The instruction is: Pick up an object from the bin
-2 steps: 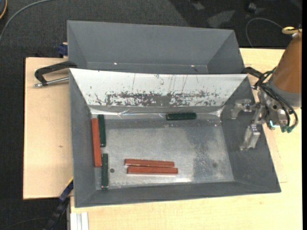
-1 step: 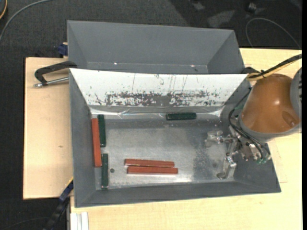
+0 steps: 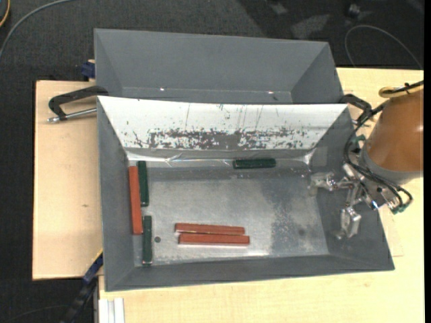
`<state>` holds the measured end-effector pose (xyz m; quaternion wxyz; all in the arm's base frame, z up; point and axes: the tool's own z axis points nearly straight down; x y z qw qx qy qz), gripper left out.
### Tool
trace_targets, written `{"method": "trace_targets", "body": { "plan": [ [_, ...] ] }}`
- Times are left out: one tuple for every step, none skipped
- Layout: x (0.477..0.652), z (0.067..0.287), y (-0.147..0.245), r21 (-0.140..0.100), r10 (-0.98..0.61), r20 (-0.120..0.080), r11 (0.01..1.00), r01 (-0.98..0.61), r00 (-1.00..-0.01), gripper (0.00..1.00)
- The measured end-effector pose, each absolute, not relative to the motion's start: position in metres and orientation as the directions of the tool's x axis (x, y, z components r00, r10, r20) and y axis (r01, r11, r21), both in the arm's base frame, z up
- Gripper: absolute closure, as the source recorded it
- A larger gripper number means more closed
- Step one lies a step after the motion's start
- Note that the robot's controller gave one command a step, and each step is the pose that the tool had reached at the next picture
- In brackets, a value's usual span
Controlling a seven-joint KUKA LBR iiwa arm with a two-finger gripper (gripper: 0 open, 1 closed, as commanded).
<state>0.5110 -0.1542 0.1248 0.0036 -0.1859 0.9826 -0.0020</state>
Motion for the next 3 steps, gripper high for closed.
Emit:
{"method": "trace_targets", "body": {
  "plan": [
    [0.54,0.163,-0.15,-0.007,-0.758,-0.006,0.652,-0.758,-0.652,0.0],
    [0.497,0.107,-0.094,0.006,-0.898,-0.003,0.439,-0.898,-0.439,0.0],
    [0.515,0.115,-0.131,-0.006,-0.935,-0.003,0.355,-0.935,-0.355,0.0]
  ]
}}
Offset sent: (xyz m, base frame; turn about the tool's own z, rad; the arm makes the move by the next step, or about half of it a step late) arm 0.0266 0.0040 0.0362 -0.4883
